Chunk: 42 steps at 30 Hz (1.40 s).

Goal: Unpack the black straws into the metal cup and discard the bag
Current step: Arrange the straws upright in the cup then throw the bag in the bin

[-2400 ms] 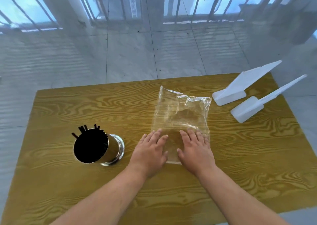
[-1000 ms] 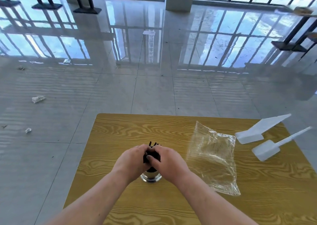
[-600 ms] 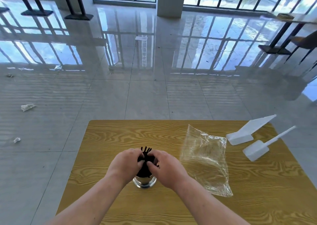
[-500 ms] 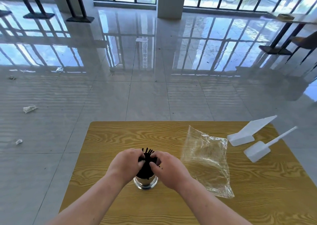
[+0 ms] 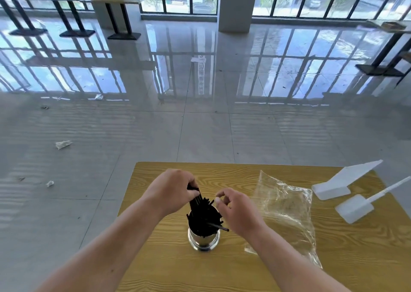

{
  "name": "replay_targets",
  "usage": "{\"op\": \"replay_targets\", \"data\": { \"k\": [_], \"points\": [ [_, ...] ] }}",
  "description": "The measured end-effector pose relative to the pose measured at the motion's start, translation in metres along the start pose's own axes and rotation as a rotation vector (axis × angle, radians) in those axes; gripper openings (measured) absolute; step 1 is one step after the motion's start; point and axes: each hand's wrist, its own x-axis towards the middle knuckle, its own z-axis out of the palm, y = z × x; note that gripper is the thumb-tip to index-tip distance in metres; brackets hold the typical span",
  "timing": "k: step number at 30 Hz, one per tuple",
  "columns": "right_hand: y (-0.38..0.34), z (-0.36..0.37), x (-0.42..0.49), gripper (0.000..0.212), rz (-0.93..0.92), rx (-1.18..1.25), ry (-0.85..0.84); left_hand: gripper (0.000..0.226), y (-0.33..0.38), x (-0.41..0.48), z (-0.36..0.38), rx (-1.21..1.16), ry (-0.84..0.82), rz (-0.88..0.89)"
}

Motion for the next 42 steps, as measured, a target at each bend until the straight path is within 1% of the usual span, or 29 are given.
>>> {"op": "replay_targets", "data": {
  "k": [6, 12, 14, 16, 18, 20, 22, 23, 24, 25, 26, 28, 29, 30, 32, 35, 38, 41, 42],
  "points": [
    [0.001, -0.006, 0.004, 0.015, -0.004, 0.102, 0.030, 0.010, 0.003, 0.005, -0.039, -0.093, -0.006, -0.031],
    [0.001, -0.013, 0.004, 0.021, 0.038, 0.149, 0.012, 0.012, 0.007, 0.006, -0.073, -0.112, 0.032, -0.020],
    [-0.001, -0.013, 0.003, 0.024, 0.089, 0.225, -0.053, 0.011, 0.009, 0.006, -0.073, -0.105, 0.024, -0.023],
    [-0.004, -0.013, 0.001, 0.023, 0.162, 0.374, -0.127, 0.010, 0.011, 0.005, -0.068, -0.102, 0.010, -0.037],
    [-0.006, -0.015, -0.002, 0.029, 0.203, 0.485, -0.210, 0.009, 0.012, 0.004, -0.063, -0.105, 0.004, -0.052],
    [-0.006, -0.017, -0.006, 0.035, 0.197, 0.500, -0.307, 0.009, 0.013, 0.003, -0.060, -0.103, 0.009, -0.052],
    [-0.005, -0.018, -0.012, 0.048, 0.171, 0.478, -0.389, 0.009, 0.014, 0.003, -0.060, -0.098, 0.019, -0.054],
    [-0.005, -0.019, -0.015, 0.053, 0.164, 0.482, -0.414, 0.009, 0.014, 0.003, -0.061, -0.099, 0.023, -0.058],
    [-0.005, -0.019, -0.017, 0.054, 0.156, 0.493, -0.423, 0.009, 0.014, 0.003, -0.061, -0.104, 0.026, -0.064],
    [-0.006, -0.019, -0.018, 0.049, 0.145, 0.506, -0.414, 0.009, 0.014, 0.003, -0.062, -0.112, 0.027, -0.071],
    [-0.007, -0.019, -0.019, 0.038, 0.130, 0.520, -0.382, 0.009, 0.014, 0.003, -0.062, -0.123, 0.027, -0.075],
    [-0.011, -0.022, -0.017, 0.008, 0.097, 0.503, -0.288, 0.010, 0.015, 0.004, -0.064, -0.146, 0.019, -0.072],
    [-0.012, -0.024, -0.016, 0.008, 0.083, 0.468, -0.235, 0.010, 0.015, 0.004, -0.065, -0.160, 0.016, -0.069],
    [-0.013, -0.026, -0.015, 0.014, 0.076, 0.439, -0.182, 0.010, 0.016, 0.004, -0.067, -0.177, 0.016, -0.067],
    [-0.013, -0.033, -0.012, 0.017, 0.059, 0.418, -0.095, 0.012, 0.014, 0.005, -0.072, -0.205, 0.025, -0.065],
    [-0.008, -0.040, -0.009, 0.017, 0.046, 0.412, -0.031, 0.012, 0.010, 0.008, -0.081, -0.228, 0.054, -0.062],
    [-0.007, -0.031, -0.009, 0.016, 0.032, 0.328, -0.043, 0.012, 0.006, 0.010, -0.086, -0.276, 0.101, -0.054],
    [-0.006, -0.014, -0.011, 0.010, 0.041, 0.207, -0.156, 0.013, 0.001, 0.011, -0.085, -0.284, 0.165, -0.046],
    [-0.005, -0.010, -0.011, 0.012, 0.054, 0.166, -0.166, 0.013, -0.001, 0.010, -0.083, -0.284, 0.196, -0.042]
  ]
}}
